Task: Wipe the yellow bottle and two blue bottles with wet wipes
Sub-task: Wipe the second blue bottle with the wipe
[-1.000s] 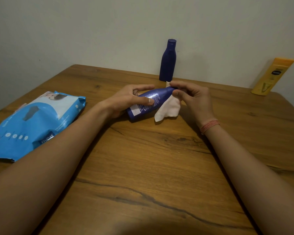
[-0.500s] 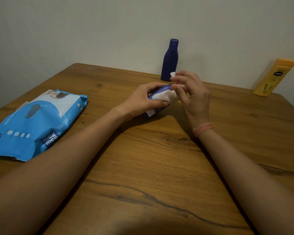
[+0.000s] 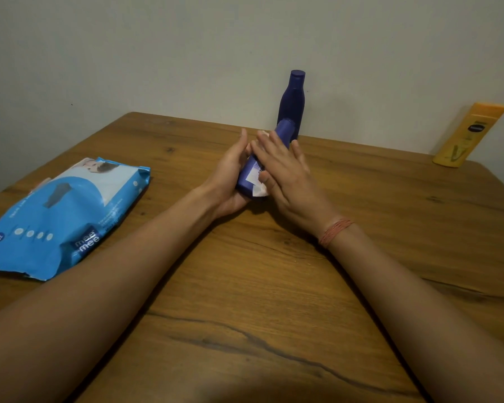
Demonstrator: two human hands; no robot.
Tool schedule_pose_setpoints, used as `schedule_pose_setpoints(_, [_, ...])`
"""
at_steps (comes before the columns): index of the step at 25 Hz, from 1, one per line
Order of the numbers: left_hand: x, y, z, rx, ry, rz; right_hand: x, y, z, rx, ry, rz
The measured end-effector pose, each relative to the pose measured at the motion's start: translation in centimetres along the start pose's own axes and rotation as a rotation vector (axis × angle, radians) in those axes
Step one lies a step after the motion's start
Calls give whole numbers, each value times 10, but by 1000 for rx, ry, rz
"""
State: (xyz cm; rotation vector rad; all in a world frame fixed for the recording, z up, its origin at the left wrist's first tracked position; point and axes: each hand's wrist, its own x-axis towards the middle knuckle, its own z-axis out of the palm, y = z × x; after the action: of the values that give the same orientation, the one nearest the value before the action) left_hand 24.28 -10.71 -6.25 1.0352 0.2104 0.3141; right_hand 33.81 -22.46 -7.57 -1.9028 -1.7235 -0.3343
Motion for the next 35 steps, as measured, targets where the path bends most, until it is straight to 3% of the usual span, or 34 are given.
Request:
schedule_pose_setpoints(4, [-1, -4, 6, 47, -72, -67, 0, 15, -6, -17, 200, 199])
schedule_pose_setpoints(6, [-2, -8, 10, 61, -72, -96, 0, 20, -10, 37, 207, 291])
schedule_pose_setpoints(16, [3, -4, -3, -94, 134, -77, -1, -29, 4, 221, -170, 17])
schedule_pose_setpoints(20, [-1, -7, 4, -13, 4, -128, -1, -20, 0, 166, 27, 123])
schedule_pose_setpoints(23, [-1, -14, 13, 34, -40, -160, -2, -7, -7, 273, 119, 273])
schedule_pose_setpoints(26, [-1, -15, 13, -18, 23, -138, -1, -15, -6, 375, 107, 248])
schedule_pose_setpoints(31, [3, -4, -2, -202, 180, -8, -2, -53, 8, 342, -61, 99])
schedule_pose_setpoints(35, [0, 2, 1, -275, 136, 15, -3, -47, 7, 284, 29, 156])
